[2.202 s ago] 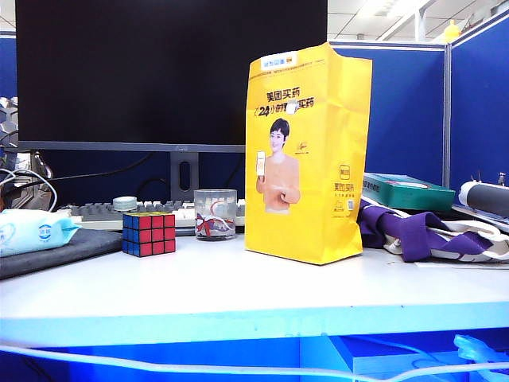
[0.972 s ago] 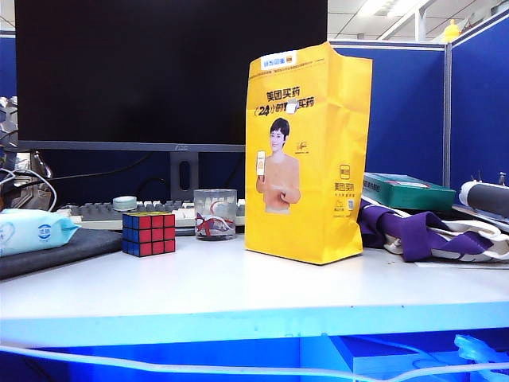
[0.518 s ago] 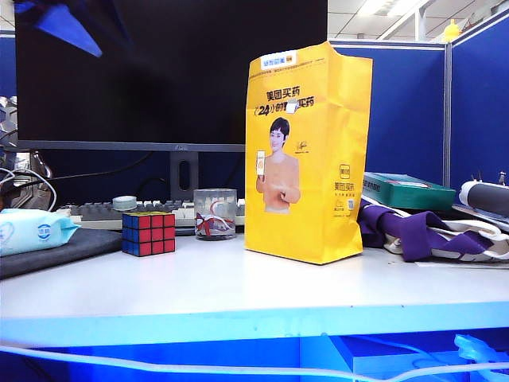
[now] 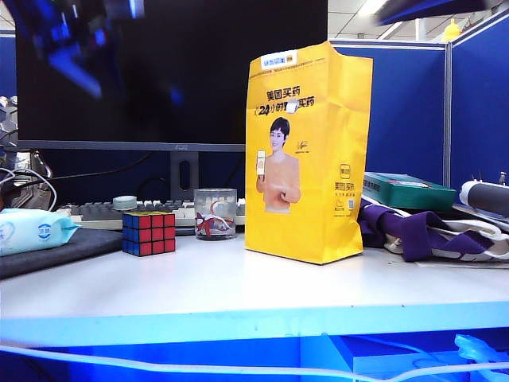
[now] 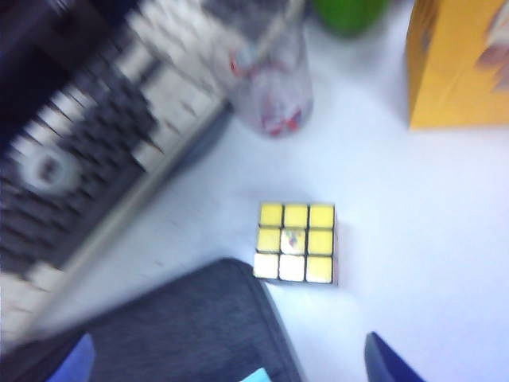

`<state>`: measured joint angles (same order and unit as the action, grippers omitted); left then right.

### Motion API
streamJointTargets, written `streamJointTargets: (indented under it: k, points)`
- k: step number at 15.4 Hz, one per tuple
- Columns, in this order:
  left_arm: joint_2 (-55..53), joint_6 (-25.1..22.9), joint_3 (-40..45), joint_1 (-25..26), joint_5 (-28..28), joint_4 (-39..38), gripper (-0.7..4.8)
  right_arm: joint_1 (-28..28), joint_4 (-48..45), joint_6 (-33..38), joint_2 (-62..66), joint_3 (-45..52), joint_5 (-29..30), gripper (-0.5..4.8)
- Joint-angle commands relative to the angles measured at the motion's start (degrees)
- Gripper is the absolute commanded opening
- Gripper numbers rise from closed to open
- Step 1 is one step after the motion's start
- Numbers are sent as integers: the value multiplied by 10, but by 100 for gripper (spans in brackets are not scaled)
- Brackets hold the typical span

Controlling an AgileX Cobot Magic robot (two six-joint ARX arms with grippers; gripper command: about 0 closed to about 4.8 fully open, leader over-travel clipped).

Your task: Pick up the Rubik's Cube and throw it into the yellow paper bag.

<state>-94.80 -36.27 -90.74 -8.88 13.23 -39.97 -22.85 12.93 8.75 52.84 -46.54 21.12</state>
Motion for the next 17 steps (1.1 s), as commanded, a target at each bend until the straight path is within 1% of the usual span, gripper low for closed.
streamJointTargets:
  k: [1, 3, 4, 6, 7, 9, 10, 13, 14, 15, 17]
  points:
    - [-55, -1, -32, 1, -31, -9, 471, -1, 24, -27, 73, -71, 37, -1]
    - [-115, 3, -84, 1, -38, -25, 471, -1, 28, -30, 111, -100, 70, -1]
    - [-159, 0, -127, 0, -38, -39, 472, -1, 29, -31, 127, -109, 84, -1]
    - [-214, -3, -188, -2, -36, -82, 479, -1, 24, -35, 138, -109, 86, -1]
    - [-243, -4, -218, -2, -35, -121, 479, -1, 24, -47, 147, -109, 89, -1]
    - [-275, -14, -247, -2, -36, -182, 479, -1, 31, -48, 168, -109, 95, -1]
    - [-282, -25, -247, -4, -36, -199, 479, -1, 39, -49, 178, -109, 99, -1]
    - [-285, -28, -247, -17, -21, -197, 479, -2, 48, -65, 196, -109, 111, -1]
    - [-287, -24, -247, -28, -17, -175, 479, -2, 48, -69, 201, -109, 114, -1]
    - [-291, -13, -249, -34, -26, -161, 479, -2, 48, -71, 201, -109, 118, -1]
    - [-308, -1, -261, -44, -28, -161, 479, -2, 48, -75, 201, -109, 123, -1]
